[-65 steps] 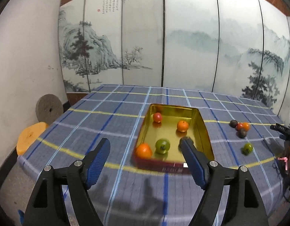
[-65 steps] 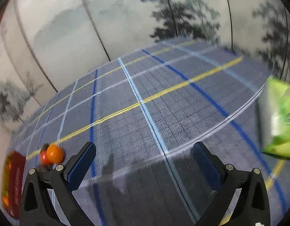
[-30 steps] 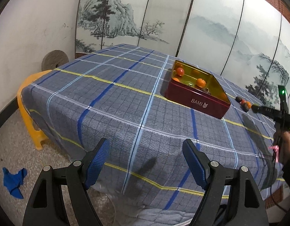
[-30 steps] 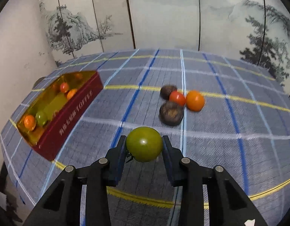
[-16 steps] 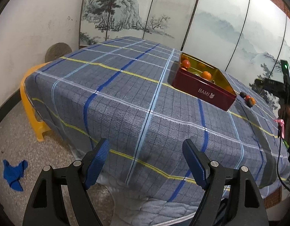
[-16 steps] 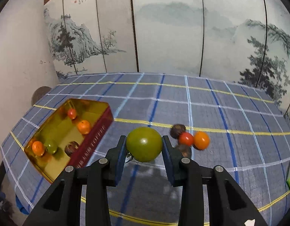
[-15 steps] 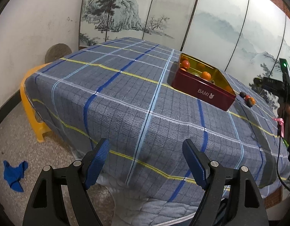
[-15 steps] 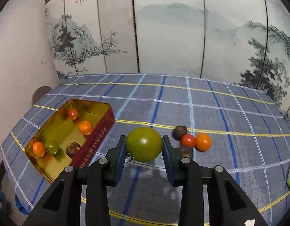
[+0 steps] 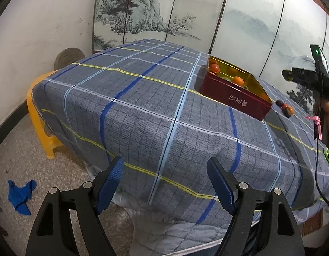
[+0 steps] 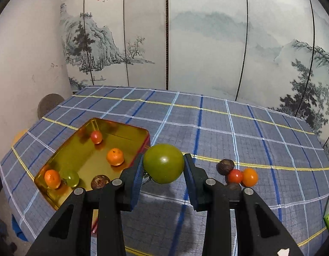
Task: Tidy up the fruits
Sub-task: 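Lift the green tomato and carry it over the tin with the right gripper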
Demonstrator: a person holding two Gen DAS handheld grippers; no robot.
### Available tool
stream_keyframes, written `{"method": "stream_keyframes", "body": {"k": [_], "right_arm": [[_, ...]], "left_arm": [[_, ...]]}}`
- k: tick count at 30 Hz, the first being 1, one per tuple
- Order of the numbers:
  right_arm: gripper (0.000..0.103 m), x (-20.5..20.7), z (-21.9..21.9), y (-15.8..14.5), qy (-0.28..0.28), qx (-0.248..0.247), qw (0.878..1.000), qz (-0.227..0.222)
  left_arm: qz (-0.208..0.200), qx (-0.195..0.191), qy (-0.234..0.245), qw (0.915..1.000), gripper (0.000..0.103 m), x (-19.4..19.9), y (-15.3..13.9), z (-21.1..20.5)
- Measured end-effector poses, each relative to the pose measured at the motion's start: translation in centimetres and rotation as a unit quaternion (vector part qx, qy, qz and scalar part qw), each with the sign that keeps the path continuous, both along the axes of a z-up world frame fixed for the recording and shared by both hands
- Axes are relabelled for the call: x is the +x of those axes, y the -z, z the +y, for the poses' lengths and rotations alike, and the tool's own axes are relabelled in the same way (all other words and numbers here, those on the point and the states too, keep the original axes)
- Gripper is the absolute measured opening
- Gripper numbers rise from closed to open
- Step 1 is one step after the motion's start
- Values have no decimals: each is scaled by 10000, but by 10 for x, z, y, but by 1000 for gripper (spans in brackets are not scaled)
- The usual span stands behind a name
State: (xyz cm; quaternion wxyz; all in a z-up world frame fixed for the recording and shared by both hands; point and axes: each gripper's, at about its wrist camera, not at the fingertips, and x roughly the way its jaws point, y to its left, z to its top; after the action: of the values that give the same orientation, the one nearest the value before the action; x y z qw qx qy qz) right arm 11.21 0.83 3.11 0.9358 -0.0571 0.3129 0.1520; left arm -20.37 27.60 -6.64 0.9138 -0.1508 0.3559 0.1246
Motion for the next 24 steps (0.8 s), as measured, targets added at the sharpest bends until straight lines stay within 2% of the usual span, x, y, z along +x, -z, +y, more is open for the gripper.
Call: {"method": "stream_keyframes", "body": {"k": [24], "right_arm": [[33,-11,47,-9,-270,-351,9988,-230]], "left_arm": [[27,-67,-140,9999,80,-9,10,12]]}}
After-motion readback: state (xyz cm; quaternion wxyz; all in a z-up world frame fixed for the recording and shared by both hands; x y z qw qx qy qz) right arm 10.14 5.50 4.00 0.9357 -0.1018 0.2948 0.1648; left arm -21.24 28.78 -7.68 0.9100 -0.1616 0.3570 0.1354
